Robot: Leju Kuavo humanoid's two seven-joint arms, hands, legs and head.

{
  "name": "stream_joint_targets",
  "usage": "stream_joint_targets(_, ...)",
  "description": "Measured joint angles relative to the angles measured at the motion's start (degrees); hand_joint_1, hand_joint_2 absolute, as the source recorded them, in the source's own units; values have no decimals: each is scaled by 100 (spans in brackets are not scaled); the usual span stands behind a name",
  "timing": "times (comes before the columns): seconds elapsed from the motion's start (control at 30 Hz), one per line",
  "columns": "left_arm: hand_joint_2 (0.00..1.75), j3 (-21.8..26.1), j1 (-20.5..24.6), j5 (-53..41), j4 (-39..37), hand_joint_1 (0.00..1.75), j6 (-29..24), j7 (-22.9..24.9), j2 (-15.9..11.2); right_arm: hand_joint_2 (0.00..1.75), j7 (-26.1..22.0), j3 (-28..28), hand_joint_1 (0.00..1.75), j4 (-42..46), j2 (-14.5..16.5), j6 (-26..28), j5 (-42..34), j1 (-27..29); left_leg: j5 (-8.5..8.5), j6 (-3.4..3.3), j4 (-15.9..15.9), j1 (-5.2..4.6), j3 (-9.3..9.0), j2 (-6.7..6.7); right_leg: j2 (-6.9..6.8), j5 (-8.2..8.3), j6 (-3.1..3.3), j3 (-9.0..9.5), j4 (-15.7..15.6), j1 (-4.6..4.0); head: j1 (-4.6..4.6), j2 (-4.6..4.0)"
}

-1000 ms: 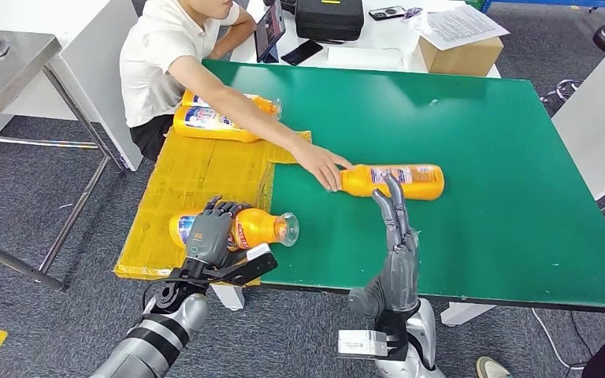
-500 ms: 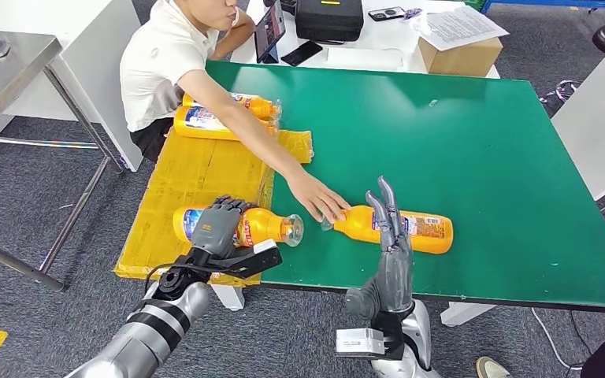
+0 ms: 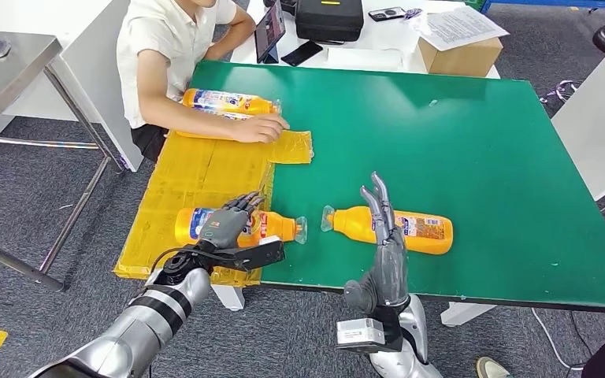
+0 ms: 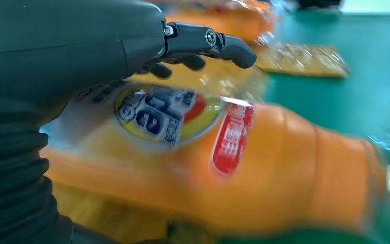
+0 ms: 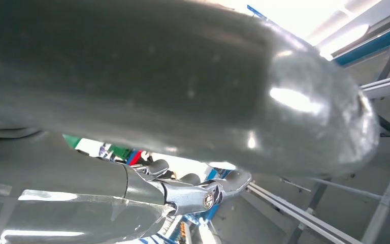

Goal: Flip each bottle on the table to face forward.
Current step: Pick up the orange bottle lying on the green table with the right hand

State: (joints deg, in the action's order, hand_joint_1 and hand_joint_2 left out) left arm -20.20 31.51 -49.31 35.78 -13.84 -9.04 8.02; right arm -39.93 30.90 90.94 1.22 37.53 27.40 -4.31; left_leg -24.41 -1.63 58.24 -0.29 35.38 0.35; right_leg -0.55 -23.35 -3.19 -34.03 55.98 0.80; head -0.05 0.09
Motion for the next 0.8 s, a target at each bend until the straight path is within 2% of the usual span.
stream_joint_targets(0.1,175,-25,59,39,-36,0,260,-147,10,0,0,48,0,-50,-26,39,-94,-60,0,0,0,0,0,-2,-1,0,0,0,0,0,-1,0)
stream_joint_targets(0.27,175,-348,101,-449,-64,0,165,95,74,0,0,96,0,-135,-42,32,-110,-118,0,0,0,-1,2,-3,-1,0,0,0,-1,1,1,0)
stream_joint_targets(0.5,175,-598,119,-466,-97,0,211,98,150,0,0,128,0,-230,-43,25,-86,-150,0,0,0,-1,3,-2,0,0,0,-1,-1,0,-1,0)
stream_joint_targets(0.73,175,-642,67,-329,-54,0,-56,-110,149,0,0,128,0,-266,-67,40,-52,-150,0,0,0,0,3,-1,0,0,0,-2,0,0,0,0)
stream_joint_targets(0.8,175,-613,-45,-23,92,0,-270,-299,164,0,0,128,0,-273,-69,58,-28,-147,0,0,0,-1,3,-1,0,0,0,-2,-1,0,-1,0)
